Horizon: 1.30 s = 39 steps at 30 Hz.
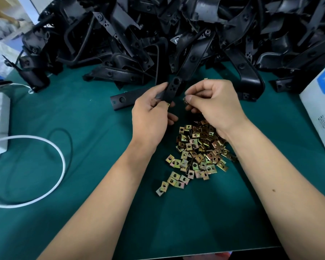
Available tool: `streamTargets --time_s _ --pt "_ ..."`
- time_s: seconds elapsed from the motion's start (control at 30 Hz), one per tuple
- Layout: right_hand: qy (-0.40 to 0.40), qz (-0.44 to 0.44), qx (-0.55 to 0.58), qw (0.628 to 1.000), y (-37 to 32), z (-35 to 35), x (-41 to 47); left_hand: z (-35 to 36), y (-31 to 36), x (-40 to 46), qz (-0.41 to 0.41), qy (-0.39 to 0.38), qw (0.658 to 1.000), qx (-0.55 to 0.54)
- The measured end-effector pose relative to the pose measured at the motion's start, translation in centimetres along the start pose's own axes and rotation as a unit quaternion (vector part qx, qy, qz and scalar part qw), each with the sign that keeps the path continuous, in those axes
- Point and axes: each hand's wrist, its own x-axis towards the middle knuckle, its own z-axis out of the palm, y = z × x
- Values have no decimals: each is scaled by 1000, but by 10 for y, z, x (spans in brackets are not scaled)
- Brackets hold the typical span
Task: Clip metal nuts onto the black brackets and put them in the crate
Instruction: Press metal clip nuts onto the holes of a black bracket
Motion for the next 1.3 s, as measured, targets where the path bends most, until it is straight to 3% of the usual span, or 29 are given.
streamTargets --time_s 0.63,0.87,1.3 --pt "-68 -50 51 995 2 12 -3 2 5 -2 1 17 999 -34" --pt "-148 -46 59 986 3 7 -1 -1 1 1 -4 46 998 -49" --pt "-154 4 150 977 -2 2 -2 -11 12 3 -82 -3 984 -156"
